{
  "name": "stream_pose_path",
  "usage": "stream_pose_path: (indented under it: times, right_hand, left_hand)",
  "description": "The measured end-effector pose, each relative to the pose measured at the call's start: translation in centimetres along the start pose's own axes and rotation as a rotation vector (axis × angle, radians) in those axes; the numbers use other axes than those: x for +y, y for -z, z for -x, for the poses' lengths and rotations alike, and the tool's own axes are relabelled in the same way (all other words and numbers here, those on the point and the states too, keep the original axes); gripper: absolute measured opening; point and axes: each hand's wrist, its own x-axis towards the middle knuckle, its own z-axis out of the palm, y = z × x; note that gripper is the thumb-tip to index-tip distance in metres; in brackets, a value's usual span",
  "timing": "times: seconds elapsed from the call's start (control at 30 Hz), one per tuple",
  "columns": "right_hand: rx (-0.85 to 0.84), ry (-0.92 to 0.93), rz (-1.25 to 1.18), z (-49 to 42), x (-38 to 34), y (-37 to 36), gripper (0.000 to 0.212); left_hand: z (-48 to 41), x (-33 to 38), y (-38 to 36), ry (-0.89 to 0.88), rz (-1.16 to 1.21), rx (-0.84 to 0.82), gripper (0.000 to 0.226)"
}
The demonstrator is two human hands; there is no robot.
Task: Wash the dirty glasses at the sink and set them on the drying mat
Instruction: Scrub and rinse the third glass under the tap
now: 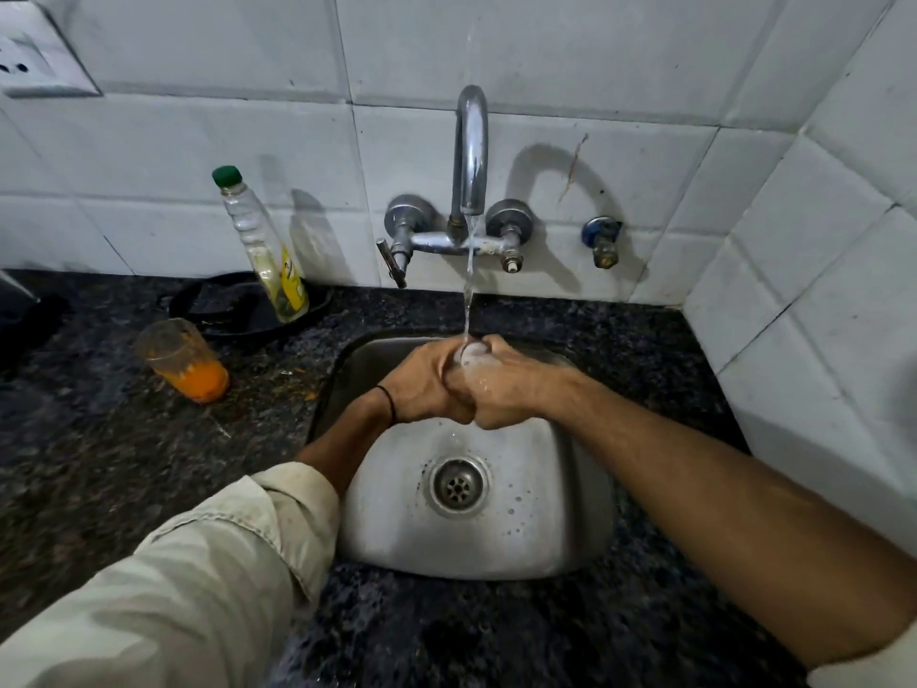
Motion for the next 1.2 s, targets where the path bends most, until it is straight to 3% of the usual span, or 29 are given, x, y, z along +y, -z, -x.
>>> stream_pose_path:
  times: [0.07, 0.1, 0.17, 0.23, 0.33, 0.43, 0.53, 0.63, 0.77, 0.87, 0.97, 1.07, 1.13, 1.2]
  right_hand:
    - [-0.066, -0.082, -0.253, -0.6, -0.7, 0.3, 0.030]
    - [-0.060, -0.104, -0.531, -0.7, -0.8, 0.1, 0.019]
    - [0.115, -0.152, -1.136, -0.6, -1.2, -0.5, 0.007]
    - [0.361, -0.320, -1.538, -0.9, -1.9, -1.9, 0.018]
    - [0.626, -0.682, -1.983, -2.9, -3.3, -4.8, 0.036]
    - [0.498, -0.793, -2.455, -4.7, -3.7, -7.3, 0.036]
    - [0.399, -0.814, -2.603, -5.0, -4.5, -8.5, 0.037]
    - [0.375, -0.797, -2.584, -5.3, -4.8, -8.8, 0.043]
    - [0.319, -1.005, -2.122, -5.2, -3.9, -8.7, 0.041]
    - [0.243, -0.967, -2.047, -4.8, -2.9, -8.2, 0.029]
    - [0.376, -0.820, -1.698, -4.5, -2.2, -7.6, 0.024]
    - [0.368, -0.411, -1.116, -3.0, -2.4, -5.7, 0.037]
    - [0.336, -0.204, -0.968, -2.2, -2.4, -4.7, 0.041]
    - [0.399, -0.157, -0.928, -2.1, -2.5, -4.2, 0.039]
  left_hand:
    - [-0.1, -0.5, 0.5, -0.008, -0.061, 0.014, 0.070]
    - [-0.3, -0.8, 0.7, -0.014, -0.104, 0.052, 0.066]
    - [-0.4, -0.7, 1.3, 0.039, -0.202, 0.127, 0.058]
    - [-0.5, 0.5, 1.5, 0.129, -0.382, 0.106, 0.058]
    - [-1.2, 3.2, 1.5, 0.191, -0.779, -0.166, 0.065]
    - [-2.0, 4.9, 1.7, 0.217, -0.925, -0.375, 0.049]
    - [-2.3, 5.2, 2.0, 0.279, -0.947, -0.356, 0.065]
    - [-2.1, 5.1, 1.5, 0.293, -0.939, -0.282, 0.068]
    - [-1.7, 3.2, 1.2, 0.283, -0.851, -0.183, 0.044]
    - [-1.2, 1.4, 1.2, 0.348, -0.722, -0.187, 0.038]
    - [0.1, -1.4, 1.1, 0.333, -0.304, -0.285, 0.030]
    - [2.5, -3.2, 0.2, 0.365, 0.352, -0.300, 0.024]
    - [3.8, -3.5, -0.9, 0.307, 0.734, -0.264, 0.032]
    - [4.2, -2.7, -2.0, 0.264, 0.935, -0.174, 0.033]
